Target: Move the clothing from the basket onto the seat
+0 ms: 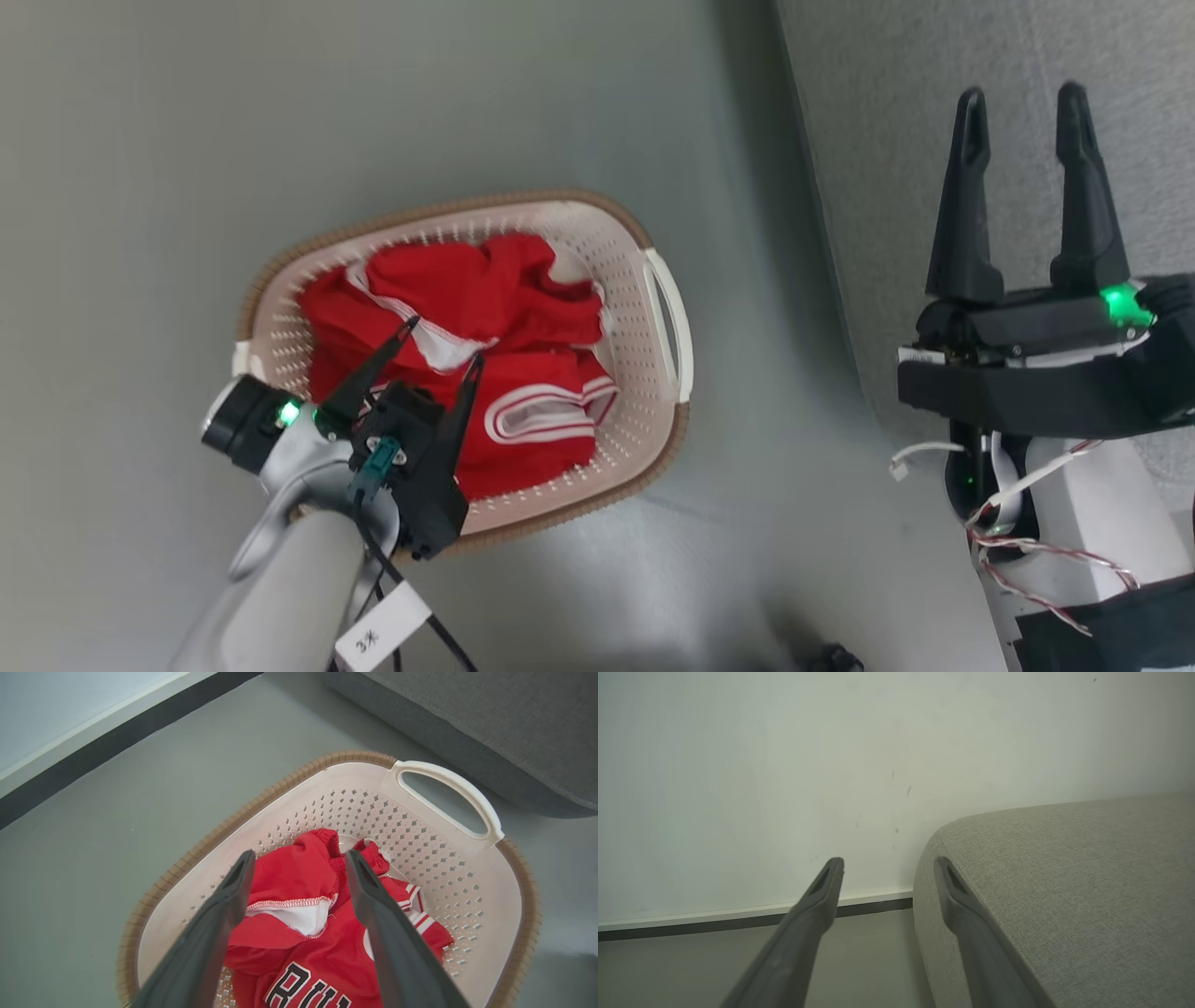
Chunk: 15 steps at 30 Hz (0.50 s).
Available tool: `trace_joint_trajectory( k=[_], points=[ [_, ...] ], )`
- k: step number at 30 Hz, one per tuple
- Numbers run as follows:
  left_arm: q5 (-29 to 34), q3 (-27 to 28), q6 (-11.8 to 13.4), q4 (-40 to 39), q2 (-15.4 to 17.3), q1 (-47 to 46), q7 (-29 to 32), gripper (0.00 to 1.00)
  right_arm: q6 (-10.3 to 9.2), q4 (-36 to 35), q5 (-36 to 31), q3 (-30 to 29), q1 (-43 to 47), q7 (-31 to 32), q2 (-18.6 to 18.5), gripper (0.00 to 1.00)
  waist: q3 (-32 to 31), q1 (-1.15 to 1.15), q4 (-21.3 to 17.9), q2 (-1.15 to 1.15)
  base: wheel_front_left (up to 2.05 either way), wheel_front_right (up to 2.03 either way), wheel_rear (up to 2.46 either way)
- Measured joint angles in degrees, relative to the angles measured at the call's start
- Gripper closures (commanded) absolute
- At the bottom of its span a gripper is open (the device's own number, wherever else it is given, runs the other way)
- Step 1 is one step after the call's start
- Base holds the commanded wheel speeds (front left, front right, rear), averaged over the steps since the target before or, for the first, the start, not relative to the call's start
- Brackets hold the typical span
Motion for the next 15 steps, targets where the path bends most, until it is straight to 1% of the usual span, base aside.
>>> trace_joint_trajectory(
  k=[3, 15],
  points=[
    [1.1, -0.4, -0.5, 1.2, 0.4, -2.0, 0.2, 0.00, 0.00, -0.7, -0.1, 0.1, -1.5, 0.0, 0.3, 0.00, 2.6, 0.00, -0.7, 0.00, 0.00, 0.00, 0.00],
    [2.3, -0.6, -0.5, 6.9, 1.1, -7.5, -0.2, 0.00, 0.00, -1.7, -0.4, 0.2, -4.5, 0.0, 0.8, 0.00, 11.8, 0.00, -3.4, 0.00, 0.00, 0.00, 0.00]
  ],
)
